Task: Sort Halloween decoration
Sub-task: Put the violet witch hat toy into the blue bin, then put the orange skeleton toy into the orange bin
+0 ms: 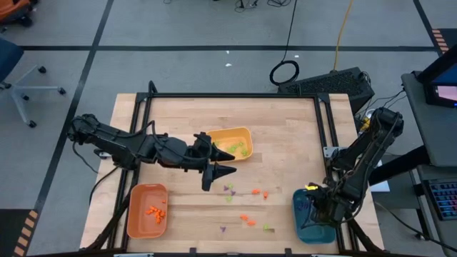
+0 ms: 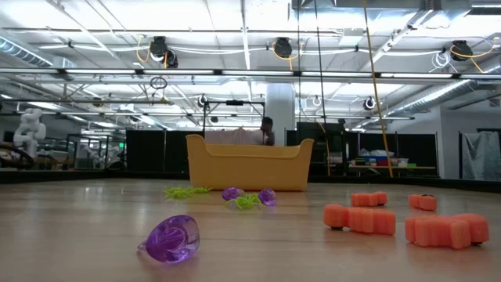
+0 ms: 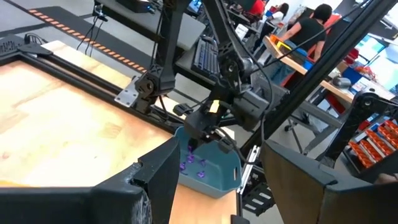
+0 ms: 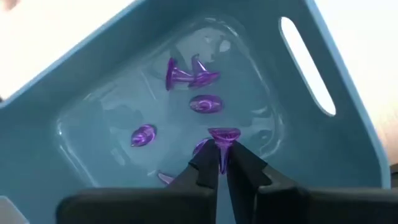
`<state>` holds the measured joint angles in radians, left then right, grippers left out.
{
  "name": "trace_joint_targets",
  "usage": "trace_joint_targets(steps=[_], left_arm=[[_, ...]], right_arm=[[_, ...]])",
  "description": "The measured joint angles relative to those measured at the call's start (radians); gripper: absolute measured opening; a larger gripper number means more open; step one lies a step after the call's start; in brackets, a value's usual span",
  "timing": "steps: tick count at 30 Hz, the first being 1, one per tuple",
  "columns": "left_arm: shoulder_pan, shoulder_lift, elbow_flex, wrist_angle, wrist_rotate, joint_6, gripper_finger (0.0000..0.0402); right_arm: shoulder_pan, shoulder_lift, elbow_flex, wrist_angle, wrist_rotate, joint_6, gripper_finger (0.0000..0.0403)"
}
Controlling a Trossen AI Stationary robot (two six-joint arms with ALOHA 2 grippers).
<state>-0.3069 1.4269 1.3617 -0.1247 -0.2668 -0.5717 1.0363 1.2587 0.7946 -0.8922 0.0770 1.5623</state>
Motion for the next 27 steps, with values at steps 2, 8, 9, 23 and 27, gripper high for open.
trace_joint_targets(steps=[2, 8, 9, 23, 27], left_arm=[[0.000, 0.000, 0.001, -0.018, -0.006, -0.001, 0.0228], [0.000, 0.000, 0.001, -0.100, -0.037, -0.036, 0.0228], [0.000, 0.000, 0.001, -0.116, -0.039, -0.056, 0.0228], [-0.084, 0.088, 0.002, -0.206, -0.039, -0.250, 0.0196], [-0.138, 0.149, 0.001, -0.197, -0.026, -0.314, 0.0176]], right_arm=[[0.000, 0.000, -0.007, -0.001, 0.001, 0.000, 0.0011], [0.000, 0.000, -0.013, 0.004, 0.003, -0.007, 0.0035], [0.000, 0.000, -0.013, 0.012, 0.003, -0.012, 0.0041], [0.000, -0.135, 0.036, 0.019, 0.039, -0.065, 0.0149], [0.000, -0.200, 0.065, 0.028, 0.114, -0.105, 0.0149]])
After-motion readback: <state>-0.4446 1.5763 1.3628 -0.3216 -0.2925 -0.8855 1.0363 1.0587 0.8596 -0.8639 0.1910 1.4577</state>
